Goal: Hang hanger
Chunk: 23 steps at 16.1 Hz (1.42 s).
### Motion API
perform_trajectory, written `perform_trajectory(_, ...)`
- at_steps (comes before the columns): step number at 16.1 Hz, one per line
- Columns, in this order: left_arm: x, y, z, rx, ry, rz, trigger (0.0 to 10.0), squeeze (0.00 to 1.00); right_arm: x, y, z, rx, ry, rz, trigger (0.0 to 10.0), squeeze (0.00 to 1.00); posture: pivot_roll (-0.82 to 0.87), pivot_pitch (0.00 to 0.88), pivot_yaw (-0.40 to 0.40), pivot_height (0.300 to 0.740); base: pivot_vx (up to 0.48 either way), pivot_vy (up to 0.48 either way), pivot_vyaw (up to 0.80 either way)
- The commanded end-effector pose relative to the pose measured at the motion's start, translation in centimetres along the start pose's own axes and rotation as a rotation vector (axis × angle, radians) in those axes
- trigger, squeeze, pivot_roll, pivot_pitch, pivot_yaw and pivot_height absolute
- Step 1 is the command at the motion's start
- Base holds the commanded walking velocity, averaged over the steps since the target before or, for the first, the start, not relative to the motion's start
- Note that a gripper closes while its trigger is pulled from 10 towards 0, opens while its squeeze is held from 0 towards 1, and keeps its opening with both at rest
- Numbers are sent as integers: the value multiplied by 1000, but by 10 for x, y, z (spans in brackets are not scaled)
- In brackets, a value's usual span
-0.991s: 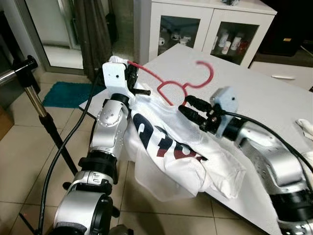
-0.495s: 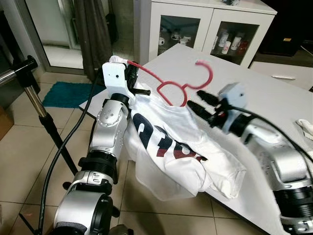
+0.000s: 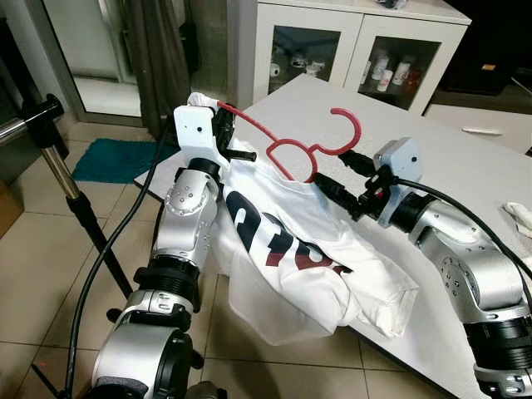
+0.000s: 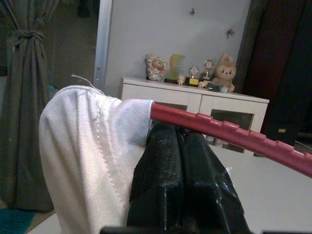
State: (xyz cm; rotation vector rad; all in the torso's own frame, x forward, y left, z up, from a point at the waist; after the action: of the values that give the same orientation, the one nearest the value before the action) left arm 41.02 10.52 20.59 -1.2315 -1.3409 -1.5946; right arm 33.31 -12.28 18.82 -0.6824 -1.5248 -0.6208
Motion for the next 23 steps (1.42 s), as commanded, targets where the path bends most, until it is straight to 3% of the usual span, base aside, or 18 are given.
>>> perform_trajectory(1,12,6,-4,-20,18,-41,0,0,3,2,0,12,12,-9,10000,639,45,0,-34,723,0,0,0)
perform_trajectory(4,13,6,-5,-20,18,-41,0,0,2,16,8,39,25,-15,10000,596,46,0,-33,723,0,0,0)
perform_trajectory(5,13,6,-6,-23,16,-44,0,0,1,25,11,45,39,-16,10000,267,48,0,-34,723,0,0,0)
perform_trajectory(6,13,6,-7,-24,16,-44,0,0,0,29,11,43,50,-16,10000,180,51,0,-34,723,0,0,0)
perform_trajectory(8,13,6,-6,-22,16,-44,0,0,-1,32,12,45,71,-22,10000,180,52,0,-35,723,0,0,0)
perform_trajectory(9,13,5,-5,-19,16,-43,0,0,-2,34,11,38,78,-22,8510,176,51,0,-35,723,0,0,0)
perform_trajectory(10,12,5,-4,-19,16,-42,0,0,-3,36,11,30,83,-23,3765,176,51,0,-34,723,0,0,0)
perform_trajectory(11,12,5,-5,-20,16,-41,0,0,0,39,13,28,102,-51,0,173,52,0,-35,723,0,0,0)
perform_trajectory(13,12,5,-6,-21,15,-41,0,0,4,39,12,26,102,-70,0,4,50,0,-34,723,0,0,0)
perform_trajectory(19,9,4,-8,-24,11,-33,0,0,12,18,-3,-26,139,-141,0,0,31,0,-32,723,0,0,0)
perform_trajectory(23,9,5,-10,-26,7,-34,0,0,11,15,9,37,134,-146,0,0,28,0,-30,723,0,0,0)
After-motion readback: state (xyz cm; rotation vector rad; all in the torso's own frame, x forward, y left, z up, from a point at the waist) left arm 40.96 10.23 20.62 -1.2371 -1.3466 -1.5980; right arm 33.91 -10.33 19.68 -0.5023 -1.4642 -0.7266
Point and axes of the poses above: a point about 5 cm out from each wrist's last joint towards the gripper, its own y axis pointing out of the wrist towards the gripper, its own x axis along the axis of the wrist's last joint, z = x × y, the point moved 4 cm from there along y, pointing out of the wrist towards the gripper, and after that the axes turned 3 degrees about y, right-handed, at the moved point
